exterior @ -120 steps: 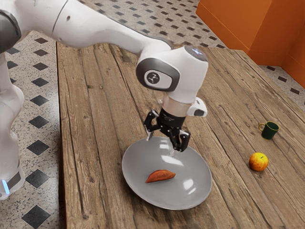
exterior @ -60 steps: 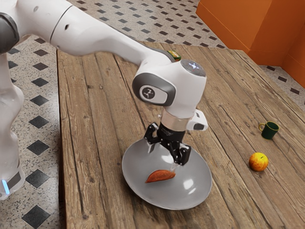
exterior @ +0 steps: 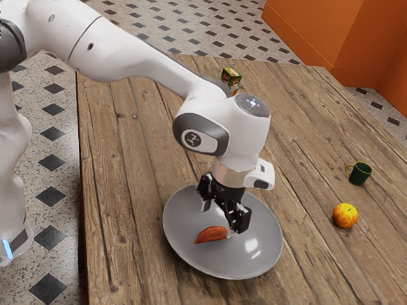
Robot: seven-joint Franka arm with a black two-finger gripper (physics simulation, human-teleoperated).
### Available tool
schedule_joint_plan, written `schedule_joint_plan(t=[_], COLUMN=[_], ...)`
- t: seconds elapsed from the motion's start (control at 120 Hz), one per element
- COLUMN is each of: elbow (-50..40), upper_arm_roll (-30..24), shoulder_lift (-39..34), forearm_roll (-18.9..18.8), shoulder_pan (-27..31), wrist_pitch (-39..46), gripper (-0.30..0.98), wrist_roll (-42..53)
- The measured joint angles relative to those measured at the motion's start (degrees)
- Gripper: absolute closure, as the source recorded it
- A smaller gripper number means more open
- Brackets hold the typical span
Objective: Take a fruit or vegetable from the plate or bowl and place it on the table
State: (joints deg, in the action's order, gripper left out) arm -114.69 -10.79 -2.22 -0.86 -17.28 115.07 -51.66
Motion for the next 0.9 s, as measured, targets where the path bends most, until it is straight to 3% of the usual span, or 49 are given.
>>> schedule_joint_plan(t=[0.633, 0.9], elbow=[-2.66, -2.67], upper_arm_roll=[-1.27, -1.43], shoulder_lift=[1.63, 1.35], forearm_roll=[-2.09, -2.22], shoulder_pan=[7.27, 7.29], wrist_pitch=[5.64, 6.25], gripper=[0.0, 0.0], wrist_roll=[3.5, 3.71])
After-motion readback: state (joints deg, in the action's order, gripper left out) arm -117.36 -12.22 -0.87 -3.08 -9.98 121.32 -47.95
